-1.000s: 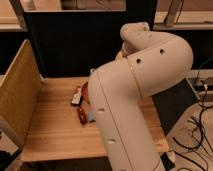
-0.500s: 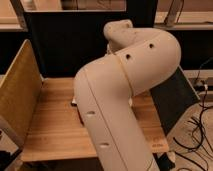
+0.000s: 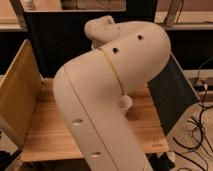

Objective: Place the eraser in the ceramic cup

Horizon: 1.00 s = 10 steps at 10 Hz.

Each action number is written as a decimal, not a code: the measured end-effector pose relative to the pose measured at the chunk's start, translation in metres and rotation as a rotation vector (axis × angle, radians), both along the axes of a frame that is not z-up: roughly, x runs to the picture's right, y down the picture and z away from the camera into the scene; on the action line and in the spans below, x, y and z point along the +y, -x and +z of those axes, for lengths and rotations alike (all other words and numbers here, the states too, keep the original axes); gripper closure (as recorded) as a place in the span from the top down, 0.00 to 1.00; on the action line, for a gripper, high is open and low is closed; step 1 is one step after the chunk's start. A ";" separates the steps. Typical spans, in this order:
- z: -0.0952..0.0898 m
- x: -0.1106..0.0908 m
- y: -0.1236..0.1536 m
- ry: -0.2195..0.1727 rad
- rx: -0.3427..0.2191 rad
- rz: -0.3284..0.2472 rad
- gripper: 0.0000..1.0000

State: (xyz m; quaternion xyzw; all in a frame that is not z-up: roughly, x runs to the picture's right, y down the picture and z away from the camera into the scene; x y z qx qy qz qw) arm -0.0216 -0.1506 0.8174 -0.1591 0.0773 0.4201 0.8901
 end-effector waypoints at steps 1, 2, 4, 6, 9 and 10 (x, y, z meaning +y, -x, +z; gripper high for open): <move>-0.006 0.001 0.007 -0.002 0.011 0.015 0.80; -0.008 0.002 0.007 -0.005 0.029 0.051 0.80; -0.008 -0.002 -0.010 -0.023 0.085 0.202 0.80; -0.008 -0.003 -0.012 -0.026 0.096 0.237 0.80; -0.012 0.005 -0.005 0.000 0.072 0.189 0.80; -0.019 0.016 0.001 0.022 0.046 0.138 0.80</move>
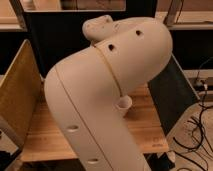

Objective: Place the eraser in the ceramic cup

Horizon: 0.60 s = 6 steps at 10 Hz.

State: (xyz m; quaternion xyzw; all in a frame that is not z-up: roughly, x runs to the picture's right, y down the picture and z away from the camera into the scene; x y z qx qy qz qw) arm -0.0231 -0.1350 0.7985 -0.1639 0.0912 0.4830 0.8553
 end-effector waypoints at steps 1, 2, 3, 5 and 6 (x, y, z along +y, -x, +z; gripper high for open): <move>-0.010 0.011 0.011 0.018 -0.035 -0.059 0.80; -0.018 0.022 0.023 0.034 -0.067 -0.108 0.80; -0.027 0.033 0.035 0.049 -0.099 -0.152 0.80; -0.038 0.052 0.056 0.076 -0.146 -0.212 0.80; -0.040 0.061 0.068 0.090 -0.165 -0.232 0.80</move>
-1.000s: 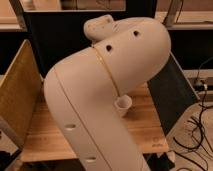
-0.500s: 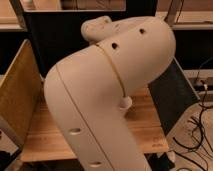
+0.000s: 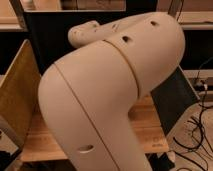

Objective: Place the eraser in the ceramic cup

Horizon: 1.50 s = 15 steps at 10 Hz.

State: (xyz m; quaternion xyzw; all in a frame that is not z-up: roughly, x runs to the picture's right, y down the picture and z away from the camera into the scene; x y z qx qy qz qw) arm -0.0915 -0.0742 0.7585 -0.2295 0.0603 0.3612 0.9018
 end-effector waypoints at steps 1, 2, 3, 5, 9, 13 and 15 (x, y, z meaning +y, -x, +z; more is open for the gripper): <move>0.001 0.009 0.015 0.018 -0.017 -0.014 0.80; 0.003 0.018 0.034 0.038 -0.028 0.006 0.80; 0.007 0.023 0.050 0.051 -0.026 0.058 0.80; 0.014 0.025 0.073 0.058 -0.014 0.180 0.80; 0.015 0.025 0.075 0.060 -0.006 0.204 0.80; 0.017 0.041 0.043 0.095 0.029 0.123 0.80; 0.021 0.060 0.038 0.142 0.057 0.157 0.80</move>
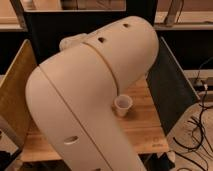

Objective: Place the eraser in the ceramic cup

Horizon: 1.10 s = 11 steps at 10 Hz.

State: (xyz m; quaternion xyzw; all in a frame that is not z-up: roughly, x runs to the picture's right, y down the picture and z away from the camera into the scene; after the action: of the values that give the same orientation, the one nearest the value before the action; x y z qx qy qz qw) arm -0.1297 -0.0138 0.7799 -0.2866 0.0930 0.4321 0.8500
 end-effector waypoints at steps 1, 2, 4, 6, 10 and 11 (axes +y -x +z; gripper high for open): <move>0.002 0.008 -0.001 0.016 0.022 0.046 0.80; 0.003 0.012 -0.003 0.015 0.054 0.133 0.80; 0.001 0.012 -0.005 -0.003 0.084 0.289 0.80; 0.000 0.013 -0.006 -0.008 0.092 0.346 0.80; -0.007 0.029 0.009 0.011 0.071 0.272 0.80; -0.010 0.046 0.022 0.035 0.057 0.225 0.80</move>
State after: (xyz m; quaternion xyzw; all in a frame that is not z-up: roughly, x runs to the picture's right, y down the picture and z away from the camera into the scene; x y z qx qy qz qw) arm -0.1518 0.0326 0.7694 -0.2978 0.0921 0.5309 0.7880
